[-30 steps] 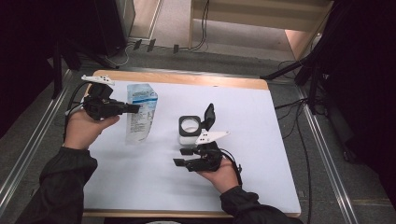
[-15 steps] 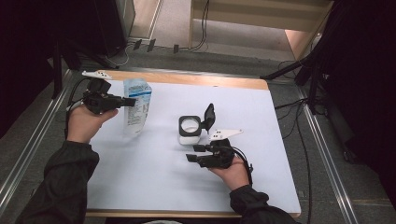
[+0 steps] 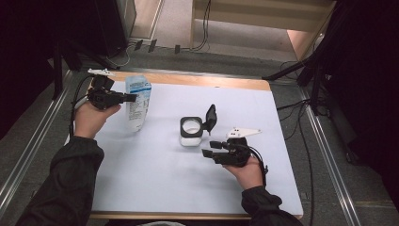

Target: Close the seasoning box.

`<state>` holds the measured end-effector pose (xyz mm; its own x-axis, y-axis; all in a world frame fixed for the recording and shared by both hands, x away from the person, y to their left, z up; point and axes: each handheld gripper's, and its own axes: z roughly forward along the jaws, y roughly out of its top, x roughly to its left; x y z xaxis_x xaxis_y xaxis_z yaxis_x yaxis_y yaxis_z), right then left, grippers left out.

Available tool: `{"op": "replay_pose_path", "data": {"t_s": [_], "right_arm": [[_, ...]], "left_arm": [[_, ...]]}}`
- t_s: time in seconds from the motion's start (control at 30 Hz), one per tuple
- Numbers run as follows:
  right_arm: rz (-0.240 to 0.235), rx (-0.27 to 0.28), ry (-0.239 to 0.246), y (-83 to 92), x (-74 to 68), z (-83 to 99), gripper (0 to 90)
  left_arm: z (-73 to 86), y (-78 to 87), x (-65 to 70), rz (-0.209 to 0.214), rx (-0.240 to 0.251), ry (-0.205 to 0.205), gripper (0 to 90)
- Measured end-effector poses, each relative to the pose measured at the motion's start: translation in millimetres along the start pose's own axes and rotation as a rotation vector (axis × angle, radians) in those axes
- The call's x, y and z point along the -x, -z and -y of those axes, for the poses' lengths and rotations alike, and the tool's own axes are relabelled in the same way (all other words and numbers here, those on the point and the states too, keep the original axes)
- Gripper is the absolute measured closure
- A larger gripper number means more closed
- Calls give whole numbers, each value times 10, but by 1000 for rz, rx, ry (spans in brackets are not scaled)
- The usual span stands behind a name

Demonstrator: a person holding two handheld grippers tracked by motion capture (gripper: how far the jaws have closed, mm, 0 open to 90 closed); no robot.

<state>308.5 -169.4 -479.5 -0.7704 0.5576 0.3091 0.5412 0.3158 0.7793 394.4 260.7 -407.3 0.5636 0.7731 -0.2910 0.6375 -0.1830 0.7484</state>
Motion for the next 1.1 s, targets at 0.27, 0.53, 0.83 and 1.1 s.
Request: {"op": "replay_pose_path", "data": {"t_s": [0.27, 0.53, 0.83, 1.1], "right_arm": [[39, 26, -18, 92, 129, -39, 494], [70, 58, 6, 181, 233, -113, 501], [76, 60, -21, 141, 318, -162, 512], [84, 79, -49, 133, 356, -191, 523]], "left_arm": [[133, 81, -17, 4, 25, -7, 900], [320, 211, 30, -29, -3, -35, 888], [528, 298, 92, -51, -18, -29, 872], [647, 330, 49, -21, 10, 15, 837]]}}
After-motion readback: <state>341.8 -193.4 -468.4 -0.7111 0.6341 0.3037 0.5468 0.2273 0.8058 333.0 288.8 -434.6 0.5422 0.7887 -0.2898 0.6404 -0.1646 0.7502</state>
